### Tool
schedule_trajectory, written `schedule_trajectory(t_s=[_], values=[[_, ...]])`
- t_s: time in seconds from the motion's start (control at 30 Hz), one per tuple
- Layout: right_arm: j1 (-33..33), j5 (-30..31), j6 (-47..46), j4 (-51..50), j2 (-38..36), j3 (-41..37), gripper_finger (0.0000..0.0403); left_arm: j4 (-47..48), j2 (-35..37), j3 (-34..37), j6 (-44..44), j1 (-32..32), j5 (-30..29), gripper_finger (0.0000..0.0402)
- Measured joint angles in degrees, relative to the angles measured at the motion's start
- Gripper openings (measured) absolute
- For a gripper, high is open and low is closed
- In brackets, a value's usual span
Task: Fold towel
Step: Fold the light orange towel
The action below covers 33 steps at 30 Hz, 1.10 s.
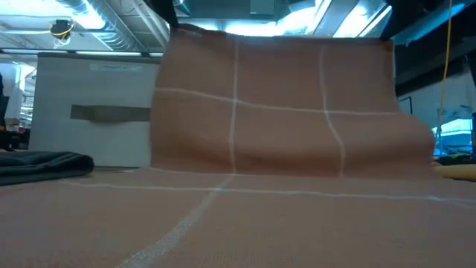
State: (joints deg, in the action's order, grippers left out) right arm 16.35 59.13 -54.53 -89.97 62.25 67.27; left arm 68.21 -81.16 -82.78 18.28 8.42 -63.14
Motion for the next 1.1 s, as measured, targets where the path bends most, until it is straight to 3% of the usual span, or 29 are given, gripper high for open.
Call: schedule_trajectory(t_s=[0.57,0.93,1.1], values=[[-16.48,2.16,17.60,9.44,0.06,0.30,0.0001,-8.97,4.61,0.00,-11.48,-8.02,0.11,0.0001],[-26.89,-3.45,34.16,23.96,0.06,0.30,0.0001,-8.98,4.60,0.00,-12.30,-13.41,0.42,0.0001],[-27.21,-7.23,36.68,25.39,-0.95,0.69,0.0001,-9.29,5.17,0.00,-12.42,-12.52,0.31,0.0001]])
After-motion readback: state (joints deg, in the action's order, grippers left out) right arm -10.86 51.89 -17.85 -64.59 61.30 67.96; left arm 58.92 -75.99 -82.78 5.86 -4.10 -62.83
